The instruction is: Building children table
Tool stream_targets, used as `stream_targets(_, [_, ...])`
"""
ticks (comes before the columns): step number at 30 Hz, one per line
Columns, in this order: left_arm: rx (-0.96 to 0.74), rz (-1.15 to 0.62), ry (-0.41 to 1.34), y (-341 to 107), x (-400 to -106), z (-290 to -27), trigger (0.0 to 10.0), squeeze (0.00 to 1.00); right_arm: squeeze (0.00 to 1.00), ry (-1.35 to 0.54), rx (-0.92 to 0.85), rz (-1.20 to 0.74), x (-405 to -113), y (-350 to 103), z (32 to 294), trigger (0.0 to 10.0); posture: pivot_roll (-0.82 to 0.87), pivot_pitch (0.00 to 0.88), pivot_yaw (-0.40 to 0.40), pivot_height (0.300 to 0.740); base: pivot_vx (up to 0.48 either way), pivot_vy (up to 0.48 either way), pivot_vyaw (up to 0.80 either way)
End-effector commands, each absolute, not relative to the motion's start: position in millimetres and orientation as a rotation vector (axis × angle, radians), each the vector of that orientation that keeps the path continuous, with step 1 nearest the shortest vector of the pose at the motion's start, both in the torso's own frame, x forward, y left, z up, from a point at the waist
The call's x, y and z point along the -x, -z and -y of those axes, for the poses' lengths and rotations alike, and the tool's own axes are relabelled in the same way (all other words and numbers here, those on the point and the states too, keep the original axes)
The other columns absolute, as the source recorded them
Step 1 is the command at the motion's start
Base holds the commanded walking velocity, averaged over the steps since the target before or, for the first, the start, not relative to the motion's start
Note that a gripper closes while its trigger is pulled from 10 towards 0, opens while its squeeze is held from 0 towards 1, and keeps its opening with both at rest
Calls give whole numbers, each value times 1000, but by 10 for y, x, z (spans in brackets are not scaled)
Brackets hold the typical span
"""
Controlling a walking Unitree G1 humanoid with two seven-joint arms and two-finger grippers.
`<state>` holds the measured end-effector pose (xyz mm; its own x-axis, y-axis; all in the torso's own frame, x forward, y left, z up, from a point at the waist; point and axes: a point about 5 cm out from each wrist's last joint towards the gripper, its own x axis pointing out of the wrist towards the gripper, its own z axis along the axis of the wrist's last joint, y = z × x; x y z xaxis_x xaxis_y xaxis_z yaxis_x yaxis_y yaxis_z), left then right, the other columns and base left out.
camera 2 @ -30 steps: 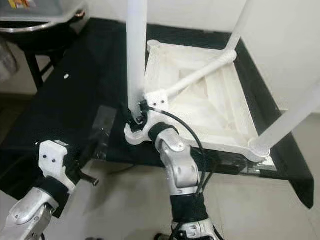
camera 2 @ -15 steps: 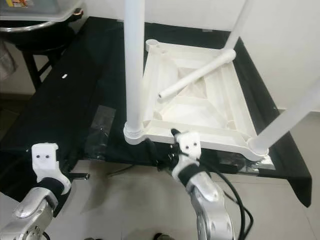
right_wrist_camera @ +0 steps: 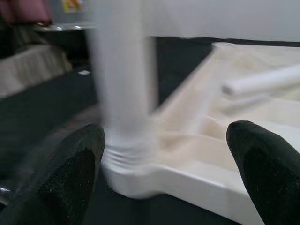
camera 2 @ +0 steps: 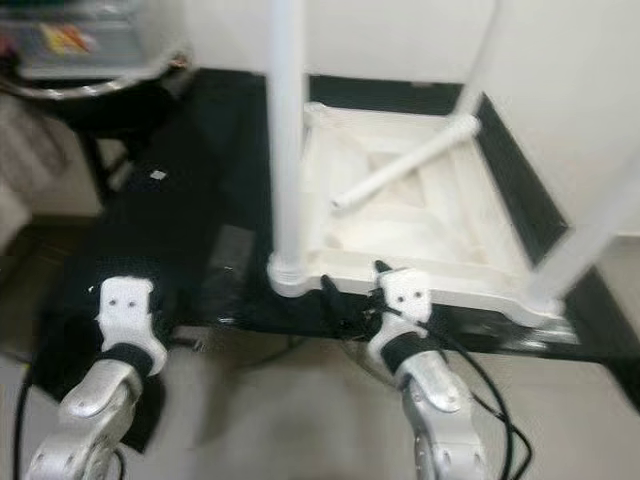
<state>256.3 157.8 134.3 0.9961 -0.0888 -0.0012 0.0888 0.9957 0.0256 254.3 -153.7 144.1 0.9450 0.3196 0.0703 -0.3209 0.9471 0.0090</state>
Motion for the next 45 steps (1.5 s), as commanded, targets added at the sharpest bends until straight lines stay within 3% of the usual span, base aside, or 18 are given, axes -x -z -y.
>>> stream_targets(1, [-52,-2,79,-1318,-2586,-1603,10000,0,0,-333,-5,70,-2548,-1421,1509,10000,-52,62,-31,740,0,480,0])
stream_targets(10, [-48,70,99,-1397,-2705,-1561,10000,0,0,-340,-21,89,-2574,-1413,1512,10000,-59,34,-27,740,0,160,0])
stream_targets(13, [-34,58,212,-1340,-2678,-1437,10000,0,0,-336,-26,88,-2568,-1395,1519,10000,-64,19,-32,740,0,0,0])
stream_targets(17, [-62,52,235,-1295,-2649,-1391,10000,0,0,-336,-29,69,-2565,-1361,1521,10000,-63,15,-34,740,0,0,0])
stream_targets(36, [-45,21,124,-1119,-2484,-1586,10000,0,0,-377,-84,46,-2582,-1275,1496,10000,-65,0,-51,740,0,0,-758])
stream_targets(45, [-23,44,128,-1150,-2516,-1573,10000,0,0,-415,-85,41,-2575,-1266,1475,10000,-64,0,-49,740,335,0,-364])
